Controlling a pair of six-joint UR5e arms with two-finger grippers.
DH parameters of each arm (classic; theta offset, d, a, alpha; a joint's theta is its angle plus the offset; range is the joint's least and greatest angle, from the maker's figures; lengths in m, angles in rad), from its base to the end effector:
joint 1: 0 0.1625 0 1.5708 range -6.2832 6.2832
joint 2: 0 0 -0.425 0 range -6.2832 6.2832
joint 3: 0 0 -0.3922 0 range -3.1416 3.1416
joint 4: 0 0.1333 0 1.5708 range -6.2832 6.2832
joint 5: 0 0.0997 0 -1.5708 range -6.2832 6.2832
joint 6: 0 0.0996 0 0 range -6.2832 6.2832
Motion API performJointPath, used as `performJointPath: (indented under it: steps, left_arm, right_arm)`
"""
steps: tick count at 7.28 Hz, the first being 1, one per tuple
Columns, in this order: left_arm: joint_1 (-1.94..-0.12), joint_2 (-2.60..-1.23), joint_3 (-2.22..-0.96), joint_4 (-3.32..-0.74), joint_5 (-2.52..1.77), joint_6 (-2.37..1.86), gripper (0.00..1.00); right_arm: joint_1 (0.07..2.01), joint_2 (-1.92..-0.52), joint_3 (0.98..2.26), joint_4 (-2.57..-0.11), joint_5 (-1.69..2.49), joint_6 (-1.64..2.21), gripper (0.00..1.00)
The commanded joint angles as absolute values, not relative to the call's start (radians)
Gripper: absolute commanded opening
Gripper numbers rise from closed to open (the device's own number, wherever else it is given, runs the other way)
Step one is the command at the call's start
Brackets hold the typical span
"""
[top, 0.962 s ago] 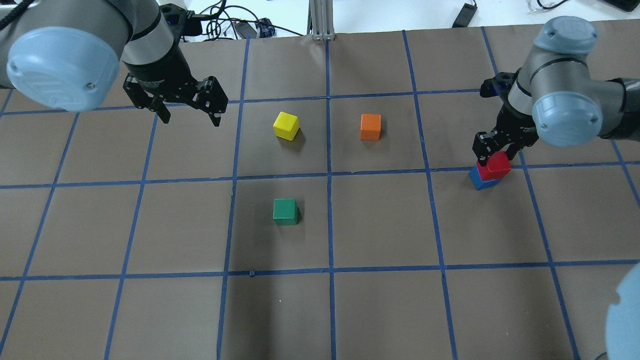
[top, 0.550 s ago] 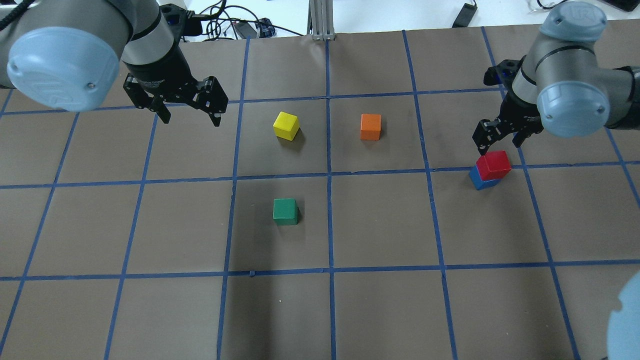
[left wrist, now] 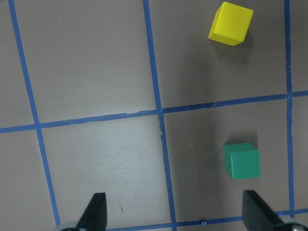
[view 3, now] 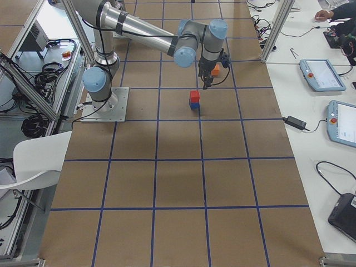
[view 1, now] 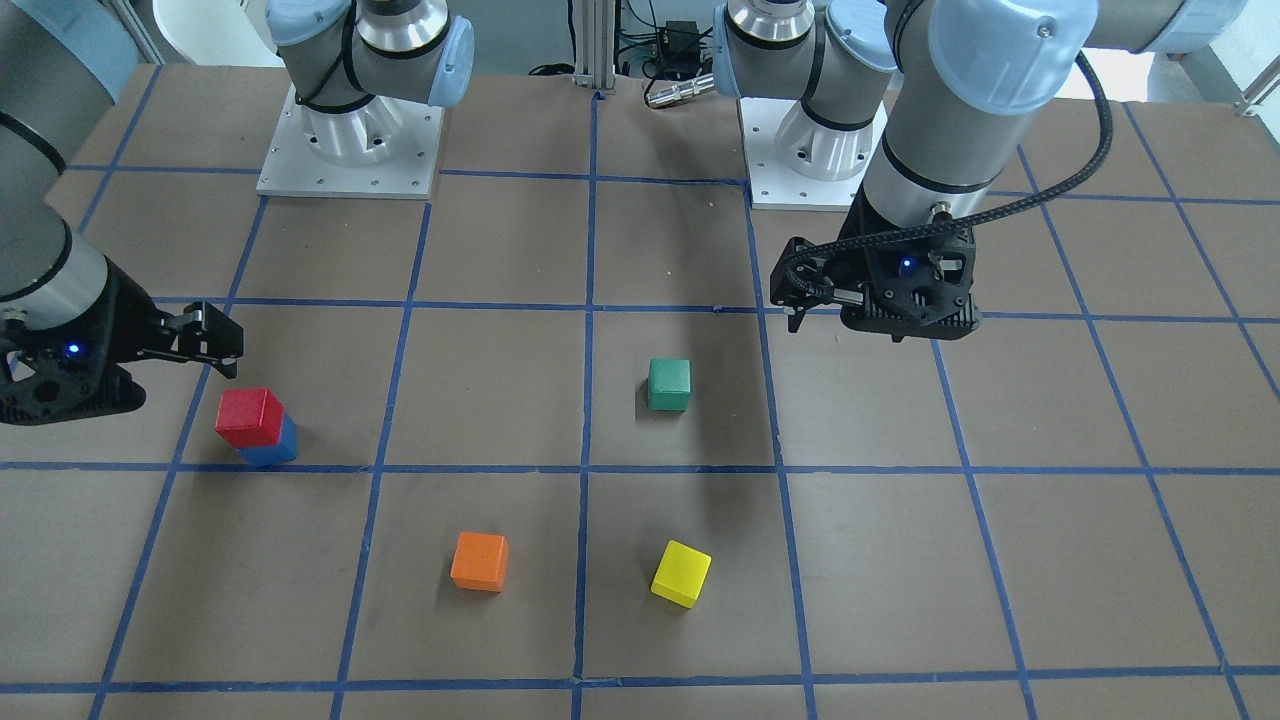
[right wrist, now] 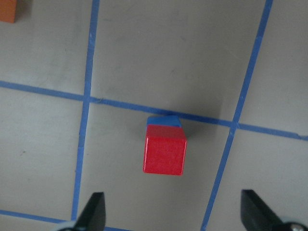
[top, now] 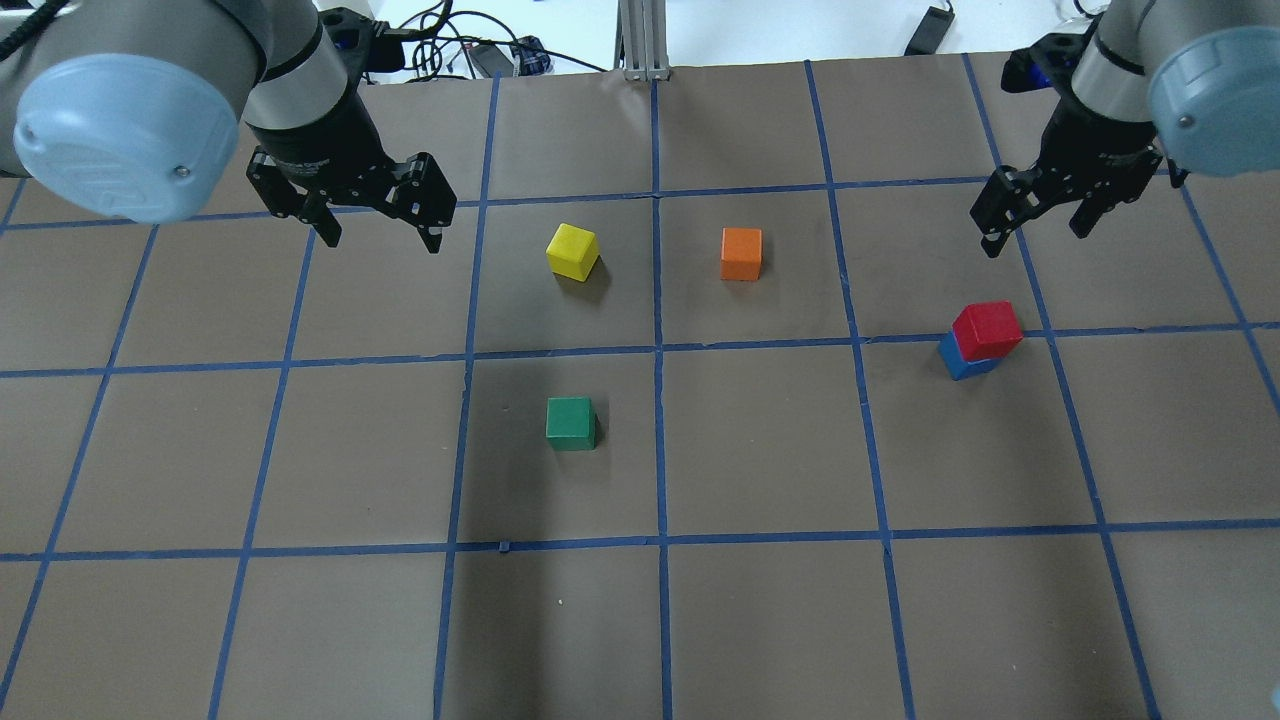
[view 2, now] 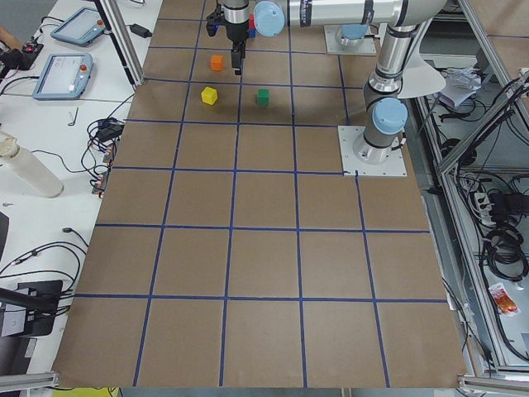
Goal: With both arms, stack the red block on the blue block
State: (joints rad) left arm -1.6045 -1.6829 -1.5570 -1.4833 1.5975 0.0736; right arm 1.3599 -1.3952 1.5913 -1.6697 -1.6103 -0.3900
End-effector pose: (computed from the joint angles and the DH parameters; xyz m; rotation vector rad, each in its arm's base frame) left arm -0.1486 -0.5318 0.4457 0.1673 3.1106 0.0177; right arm 0.0117 -0.5634 0.3958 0.2828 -3.1156 -0.1636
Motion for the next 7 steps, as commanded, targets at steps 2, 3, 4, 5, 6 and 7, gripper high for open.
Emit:
performJointPath:
  steps: [2,3,4,5,6,7]
  left_arm:
    - [-1.605,-1.684,-1.557,-1.483,1.597,0.074,1.0]
    - [-1.605,-1.687,-1.557,-1.483,1.597,0.074,1.0]
    - [-1.605,-1.686,-1.557,-1.483,1.597,0.074,1.0]
    - [-1.605,-1.686,-1.557,-1.483,1.597,0.074,1.0]
    - [-1.605,-1.684,-1.557,-1.483,1.597,0.074,1.0]
    - [-1.605,-1.684,-1.557,-1.483,1.597,0.074,1.0]
  right_arm:
    - [1.539,-1.457,1.519,-1.572,-1.618,-0.162,1.0]
    - [1.561,-1.457,1.497,-1.574,-1.606,-0.147,1.0]
    - [1.562,-1.456,1.487,-1.568,-1.617,-0.143,1.0]
    - [1.562,-1.486,1.497,-1.533,-1.624,-0.124,1.0]
    - [1.562,-1.515,1.511,-1.532,-1.609,-0.126,1.0]
    - [1.562,-1.52,1.52,-1.529,-1.612,-0.124,1.0]
